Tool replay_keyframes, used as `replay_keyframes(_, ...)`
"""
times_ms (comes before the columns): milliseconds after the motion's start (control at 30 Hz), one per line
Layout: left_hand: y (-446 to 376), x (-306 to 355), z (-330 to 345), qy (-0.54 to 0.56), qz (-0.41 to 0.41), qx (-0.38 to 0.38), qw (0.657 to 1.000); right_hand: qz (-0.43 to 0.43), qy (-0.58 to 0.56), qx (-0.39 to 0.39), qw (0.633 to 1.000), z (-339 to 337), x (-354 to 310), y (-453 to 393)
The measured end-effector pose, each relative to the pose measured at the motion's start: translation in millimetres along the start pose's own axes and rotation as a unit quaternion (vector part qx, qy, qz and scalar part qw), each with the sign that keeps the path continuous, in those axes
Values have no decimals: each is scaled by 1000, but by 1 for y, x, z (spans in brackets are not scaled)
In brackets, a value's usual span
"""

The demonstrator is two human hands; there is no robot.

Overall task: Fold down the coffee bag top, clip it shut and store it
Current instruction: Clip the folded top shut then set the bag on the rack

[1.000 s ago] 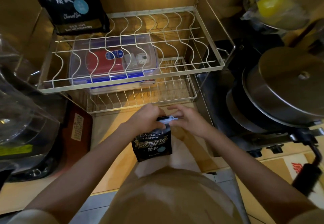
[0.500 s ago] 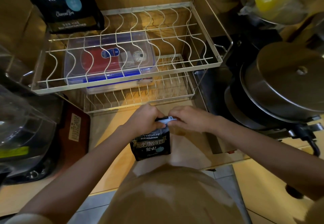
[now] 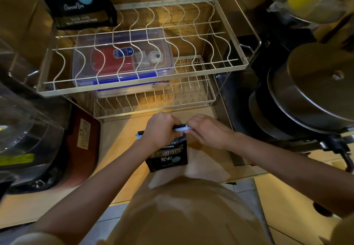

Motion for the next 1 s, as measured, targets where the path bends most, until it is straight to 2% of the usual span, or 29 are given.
replay_keyframes(100, -1, -1, 1, 2, -4, -8, 1000, 22, -15, 2, 1000, 2, 4, 0)
replay_keyframes(200, -5, -5, 5, 3, -10, -44, 999, 81, -112, 20, 990, 8, 18, 3)
replay_keyframes(233, -5, -7, 6, 9, -13, -49, 999, 112, -182, 37, 976, 12, 24, 7)
replay_keyframes(333, -2, -6, 4, 22, -11, -38, 999, 193, -400, 45, 895, 36, 29, 18)
replay_keyframes(433, 2, -1, 2, 10, 0, -29, 1000, 180, -465, 22, 867, 59, 11, 20)
replay_keyframes(667, 21, 22, -37, -6, 39, -20, 999, 173, -503, 121, 838, 48, -9, 20)
replay_keyframes(867, 35, 63, -132, -44, 94, 43, 994, 133, -490, 172, 844, -21, -26, 3)
replay_keyframes(1000, 40, 85, -201, -43, 128, 67, 989, 92, -434, 231, 866, -91, -41, -11)
Point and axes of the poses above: each hand's wrist, its own y-axis away from the middle knuckle, its own z-axis out of the palm, x = y × z, the point moved 10 cm from there along -y, towards the middle knuckle, and after that the axes turned 10 degrees about -z, right-handed, at the moved point
